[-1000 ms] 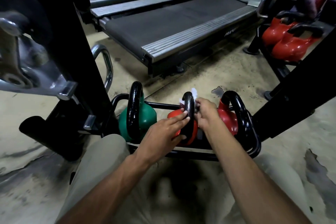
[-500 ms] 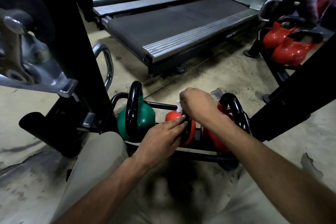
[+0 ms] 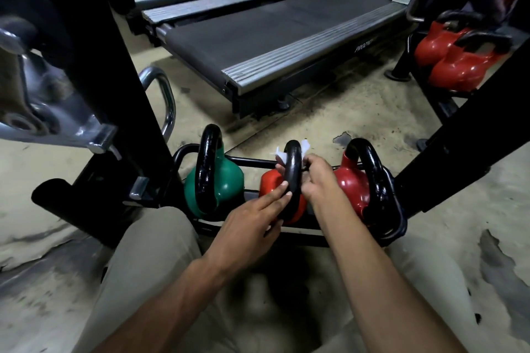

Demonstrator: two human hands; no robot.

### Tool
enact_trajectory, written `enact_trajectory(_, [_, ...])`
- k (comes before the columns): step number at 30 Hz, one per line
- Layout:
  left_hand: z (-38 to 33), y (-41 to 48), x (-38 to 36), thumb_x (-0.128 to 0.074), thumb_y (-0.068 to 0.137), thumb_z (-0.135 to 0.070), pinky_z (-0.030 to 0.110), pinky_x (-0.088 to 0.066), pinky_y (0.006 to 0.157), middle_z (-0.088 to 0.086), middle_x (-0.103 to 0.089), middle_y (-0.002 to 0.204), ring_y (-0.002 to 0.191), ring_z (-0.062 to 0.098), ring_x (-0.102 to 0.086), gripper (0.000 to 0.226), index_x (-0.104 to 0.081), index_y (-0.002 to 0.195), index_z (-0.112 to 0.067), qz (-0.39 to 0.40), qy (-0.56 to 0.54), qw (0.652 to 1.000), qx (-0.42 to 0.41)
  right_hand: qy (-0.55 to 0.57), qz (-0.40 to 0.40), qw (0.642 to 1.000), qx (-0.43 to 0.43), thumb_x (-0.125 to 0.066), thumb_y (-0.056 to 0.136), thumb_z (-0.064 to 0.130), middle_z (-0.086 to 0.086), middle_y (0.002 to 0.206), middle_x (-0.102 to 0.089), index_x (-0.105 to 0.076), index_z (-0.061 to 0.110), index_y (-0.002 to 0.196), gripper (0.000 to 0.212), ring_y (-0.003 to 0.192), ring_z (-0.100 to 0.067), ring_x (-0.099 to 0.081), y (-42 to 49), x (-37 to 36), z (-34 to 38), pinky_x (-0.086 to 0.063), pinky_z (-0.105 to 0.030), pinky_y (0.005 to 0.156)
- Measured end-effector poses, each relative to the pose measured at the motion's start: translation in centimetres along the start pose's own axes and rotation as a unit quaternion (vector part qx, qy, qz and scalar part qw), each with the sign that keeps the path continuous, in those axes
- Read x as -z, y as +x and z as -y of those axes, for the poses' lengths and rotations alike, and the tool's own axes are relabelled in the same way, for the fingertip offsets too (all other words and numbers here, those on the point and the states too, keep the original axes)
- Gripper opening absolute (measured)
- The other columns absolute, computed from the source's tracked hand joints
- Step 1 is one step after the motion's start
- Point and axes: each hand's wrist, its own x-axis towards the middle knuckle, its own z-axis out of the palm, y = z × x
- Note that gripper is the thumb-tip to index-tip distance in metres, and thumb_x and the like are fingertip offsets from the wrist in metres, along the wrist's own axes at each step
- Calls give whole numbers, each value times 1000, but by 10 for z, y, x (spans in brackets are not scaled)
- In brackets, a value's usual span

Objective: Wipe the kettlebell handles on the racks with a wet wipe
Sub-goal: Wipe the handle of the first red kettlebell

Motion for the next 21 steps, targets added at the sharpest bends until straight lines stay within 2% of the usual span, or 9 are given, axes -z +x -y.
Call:
enact_trajectory(2, [3, -2, 0, -62, 96, -24, 36, -55, 100, -17, -34, 164, 131, 13, -58, 55, -51, 150, -26, -4, 12, 1000, -19, -123, -88, 971, 185, -50, 95, 8, -14, 74, -71, -55, 11, 81, 15, 79, -41, -73, 0, 0, -9, -61, -49, 74])
enact_trajectory(3, [4, -2, 1, -63, 96, -22, 36, -54, 101, -15, -35, 163, 131, 13, -58, 54, -52, 149, -24, -5, 17, 1000, -26, -246, -122, 915, 296, -55, 93, 11, -11, 81, -71, -56, 14, 81, 13, 84, -38, -71, -2, 2, -12, -58, -46, 75])
enact_trajectory(6, [6, -2, 1, -63, 95, -18, 35, -52, 103, -9, -40, 162, 131, 14, -58, 51, -56, 146, -21, -4, 25, 999, -43, -596, -90, 631, 488, -58, 93, 19, -6, 99, -64, -63, 13, 99, 10, 88, -27, -61, -10, 1, -7, -44, -33, 67])
enact_trajectory(9, [6, 0, 2, -65, 92, -16, 33, -52, 103, -6, -45, 159, 129, 15, -59, 51, -59, 143, -19, -7, 18, 999, -48, -831, -51, 356, 424, -54, 96, 18, -10, 119, -60, -64, 11, 116, 23, 108, -29, -58, -14, -20, 6, -47, -36, 72])
enact_trajectory(12, [4, 0, 3, -66, 88, -13, 30, -51, 104, -6, -47, 158, 128, 15, -59, 55, -60, 142, -19, -9, 17, 999, -44, -899, -7, 221, 377, -55, 92, 11, -9, 118, -64, -66, 9, 114, 25, 113, -30, -60, -22, -41, 13, -50, -39, 80])
enact_trajectory(14, [5, -1, 3, -67, 88, -13, 29, -51, 104, -6, -49, 156, 127, 16, -61, 54, -60, 142, -20, -15, 14, 999, -45, -899, -17, 221, 379, -56, 91, 12, -9, 110, -66, -67, 9, 107, 19, 104, -31, -65, -24, -43, 16, -44, -36, 70])
enact_trajectory(16, [5, -1, 3, -67, 91, -15, 30, -52, 103, -7, -49, 156, 126, 15, -62, 51, -61, 141, -20, -19, 9, 999, -46, -860, -47, 286, 420, -56, 94, 20, -8, 102, -67, -65, 12, 100, 14, 92, -29, -68, -25, -26, 12, -42, -32, 63])
enact_trajectory(19, [6, 2, 2, -62, 96, -20, 35, -54, 100, -9, -48, 157, 127, 14, -61, 46, -60, 142, -21, -20, -4, 999, -37, -656, -117, 539, 515, -61, 96, 26, -2, 90, -73, -69, 16, 101, 14, 77, -21, -68, -33, 13, -6, -52, -32, 64])
enact_trajectory(21, [6, 3, 1, -60, 98, -21, 36, -56, 97, -9, -48, 156, 128, 13, -62, 44, -60, 142, -20, -26, -12, 999, -36, -496, -136, 724, 459, -62, 97, 25, 4, 80, -72, -70, 16, 96, 12, 68, -14, -66, -30, 28, -24, -52, -29, 63])
